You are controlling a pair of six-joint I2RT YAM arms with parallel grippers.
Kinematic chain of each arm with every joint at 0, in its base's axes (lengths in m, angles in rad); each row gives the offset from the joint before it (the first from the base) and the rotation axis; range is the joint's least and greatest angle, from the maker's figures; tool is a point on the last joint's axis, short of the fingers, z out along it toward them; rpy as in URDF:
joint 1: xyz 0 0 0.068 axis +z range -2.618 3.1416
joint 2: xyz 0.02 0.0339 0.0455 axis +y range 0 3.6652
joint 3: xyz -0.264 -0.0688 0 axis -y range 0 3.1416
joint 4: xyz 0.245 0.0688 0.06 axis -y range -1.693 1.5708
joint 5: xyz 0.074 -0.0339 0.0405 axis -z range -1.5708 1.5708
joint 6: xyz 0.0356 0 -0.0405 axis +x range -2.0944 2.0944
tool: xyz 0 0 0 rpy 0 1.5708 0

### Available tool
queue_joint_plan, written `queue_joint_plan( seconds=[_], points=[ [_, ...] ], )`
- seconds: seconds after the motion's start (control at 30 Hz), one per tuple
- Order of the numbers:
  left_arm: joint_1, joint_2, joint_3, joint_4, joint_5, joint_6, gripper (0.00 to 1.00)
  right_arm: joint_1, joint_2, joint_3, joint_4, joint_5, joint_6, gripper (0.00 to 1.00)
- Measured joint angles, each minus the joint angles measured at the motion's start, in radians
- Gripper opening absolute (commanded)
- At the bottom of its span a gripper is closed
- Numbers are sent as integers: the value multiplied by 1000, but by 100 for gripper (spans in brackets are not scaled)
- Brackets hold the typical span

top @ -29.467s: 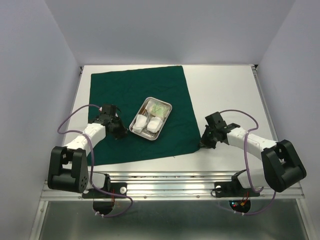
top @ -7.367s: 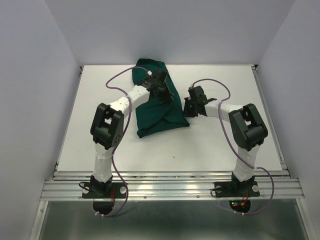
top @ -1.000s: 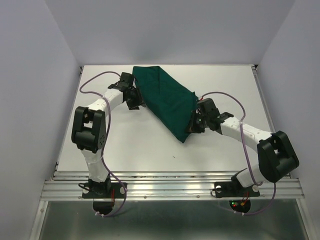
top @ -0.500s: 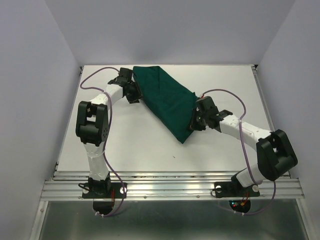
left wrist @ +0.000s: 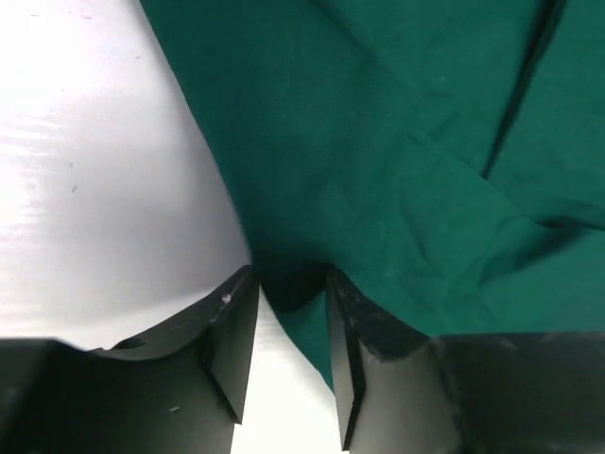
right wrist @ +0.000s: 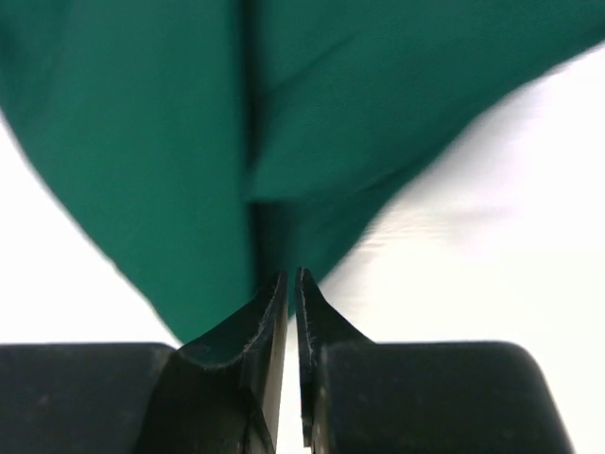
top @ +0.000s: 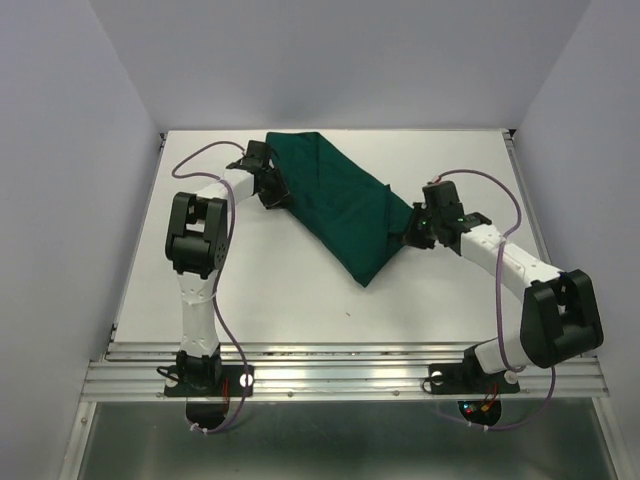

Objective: Prepare the surgical pack
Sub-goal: Pack the surgical kit at the center of the board.

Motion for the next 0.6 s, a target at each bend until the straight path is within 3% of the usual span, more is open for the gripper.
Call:
queue_joint_plan(
  seconds=[0.03,0.07,0.1,0.13,0.37,0.6],
  points=[
    [0,11,3,-2,-2,-1,30,-39,-10,-4,-3,4,-3,13],
    [0,24,17,-3,1,-4,14,-67,-18,-6,-12,10,-8,13],
    [0,30,26,-5,-4,-6,14,-88,-24,-6,-21,19,-10,13],
    [0,36,38,-10,-4,-7,0,-111,-31,-7,-35,37,-14,13],
    [-1,58,57,-11,-15,-11,0,-114,-23,-50,-78,51,-23,13],
    [-8,-150,-255,55,-60,-19,0,-111,64,-55,-79,55,-38,13]
  ],
)
